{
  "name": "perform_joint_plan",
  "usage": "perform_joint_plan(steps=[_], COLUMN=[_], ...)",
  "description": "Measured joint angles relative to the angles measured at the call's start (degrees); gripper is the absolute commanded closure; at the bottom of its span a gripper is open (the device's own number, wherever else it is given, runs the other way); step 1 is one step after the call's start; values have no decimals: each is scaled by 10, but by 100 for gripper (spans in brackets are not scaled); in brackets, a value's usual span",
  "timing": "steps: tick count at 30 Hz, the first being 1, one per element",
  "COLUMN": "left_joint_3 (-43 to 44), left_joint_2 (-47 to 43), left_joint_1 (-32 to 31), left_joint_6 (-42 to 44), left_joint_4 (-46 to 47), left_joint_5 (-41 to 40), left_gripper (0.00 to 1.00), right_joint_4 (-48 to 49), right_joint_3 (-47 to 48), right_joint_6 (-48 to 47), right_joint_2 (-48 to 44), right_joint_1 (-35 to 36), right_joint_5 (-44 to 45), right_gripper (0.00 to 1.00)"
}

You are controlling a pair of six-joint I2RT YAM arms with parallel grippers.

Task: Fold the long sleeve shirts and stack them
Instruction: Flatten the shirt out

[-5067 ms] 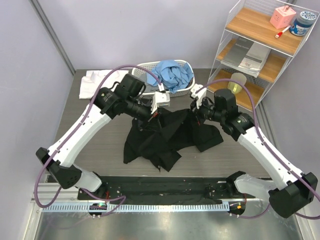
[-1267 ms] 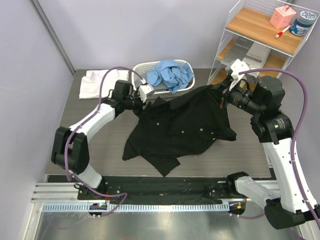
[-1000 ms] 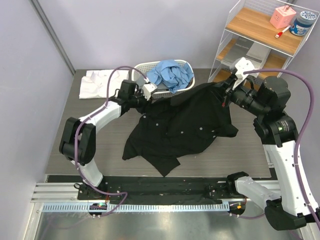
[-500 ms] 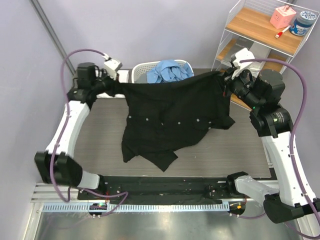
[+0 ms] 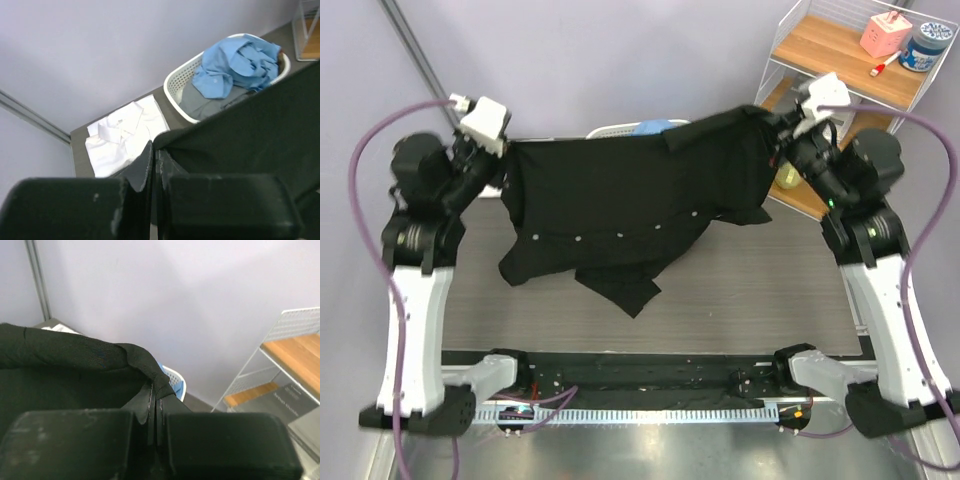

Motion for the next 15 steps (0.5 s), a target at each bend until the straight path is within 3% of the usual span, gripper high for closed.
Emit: perform_joint_plan(steps=[8,11,15], left_joint_3=[170,186,114], left_joint_2=[224,207,77], left_joint_1=[16,23,25], left_joint_6=[-38,-38,-17], left_joint_4=[-19,-32,-35], left_joint_5=[-28,-16,20], left_gripper=[100,100,100], right_joint_4=[61,47,21], right_joint_3=[123,124,63], right_joint_6=[14,14,-11], right_joint_2=[176,159,36], right_joint_1=[-8,-9,-9], right_joint_5=[18,9,-20], right_gripper=[99,99,99])
